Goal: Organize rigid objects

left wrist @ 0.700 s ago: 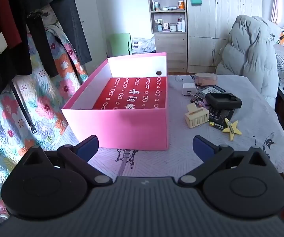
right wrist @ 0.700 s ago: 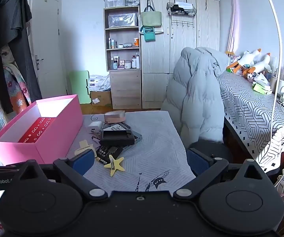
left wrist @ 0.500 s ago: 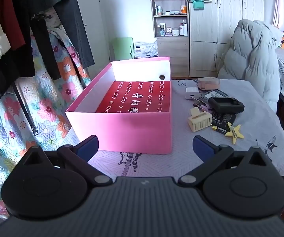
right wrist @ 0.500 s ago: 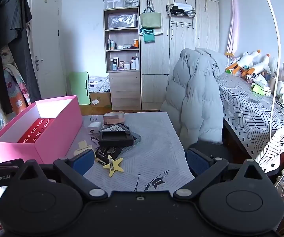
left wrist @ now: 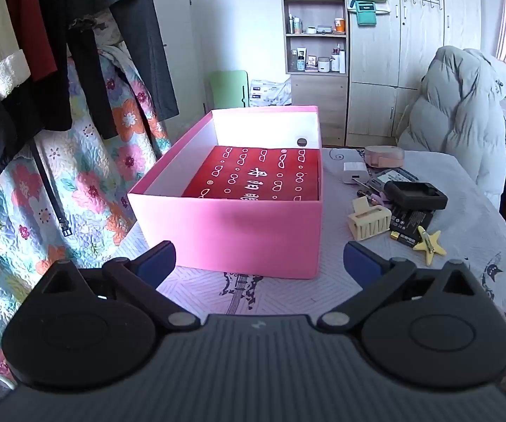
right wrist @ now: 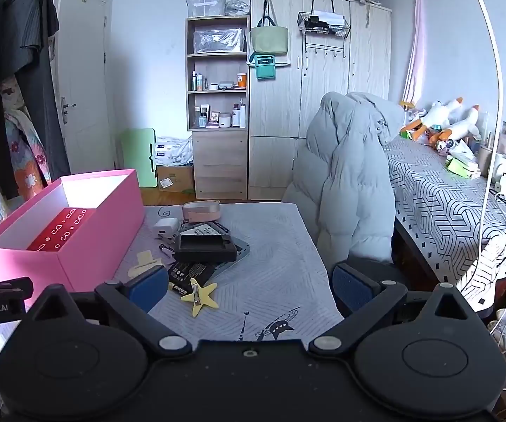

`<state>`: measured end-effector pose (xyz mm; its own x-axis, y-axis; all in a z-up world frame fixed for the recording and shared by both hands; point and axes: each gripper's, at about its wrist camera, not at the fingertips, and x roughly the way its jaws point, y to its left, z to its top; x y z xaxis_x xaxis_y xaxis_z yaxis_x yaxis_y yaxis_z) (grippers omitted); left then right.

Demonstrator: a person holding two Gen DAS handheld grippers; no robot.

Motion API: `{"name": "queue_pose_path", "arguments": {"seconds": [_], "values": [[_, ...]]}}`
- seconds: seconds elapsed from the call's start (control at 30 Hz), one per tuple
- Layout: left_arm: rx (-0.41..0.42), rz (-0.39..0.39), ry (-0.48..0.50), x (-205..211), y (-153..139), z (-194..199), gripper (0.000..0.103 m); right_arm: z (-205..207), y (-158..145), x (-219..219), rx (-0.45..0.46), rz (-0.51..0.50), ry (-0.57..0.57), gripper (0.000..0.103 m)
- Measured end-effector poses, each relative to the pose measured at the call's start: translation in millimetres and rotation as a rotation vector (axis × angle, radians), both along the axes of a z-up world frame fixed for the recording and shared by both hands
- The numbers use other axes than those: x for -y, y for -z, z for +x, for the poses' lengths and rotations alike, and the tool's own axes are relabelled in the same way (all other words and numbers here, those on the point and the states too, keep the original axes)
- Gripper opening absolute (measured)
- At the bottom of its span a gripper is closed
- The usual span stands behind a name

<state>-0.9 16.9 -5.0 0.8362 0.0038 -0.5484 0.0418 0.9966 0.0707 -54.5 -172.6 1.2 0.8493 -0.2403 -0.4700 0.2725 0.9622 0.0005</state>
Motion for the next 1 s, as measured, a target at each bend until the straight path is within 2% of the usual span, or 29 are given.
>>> {"name": "queue_pose_path", "arguments": {"seconds": [0.77, 1.0], "values": [[-0.013, -0.006, -0.008, -3.6, 4.9, 2.1, 0.103, 1.3, 4.8, -6.9, -0.018, -0.014, -0.024, 0.102], [-0.016, -0.004, -0.015, -5.1, 5.3, 2.7, 0.103, 2.6, 4.5, -9.1, -0.040, 0.061, -0.081, 0.102]]}}
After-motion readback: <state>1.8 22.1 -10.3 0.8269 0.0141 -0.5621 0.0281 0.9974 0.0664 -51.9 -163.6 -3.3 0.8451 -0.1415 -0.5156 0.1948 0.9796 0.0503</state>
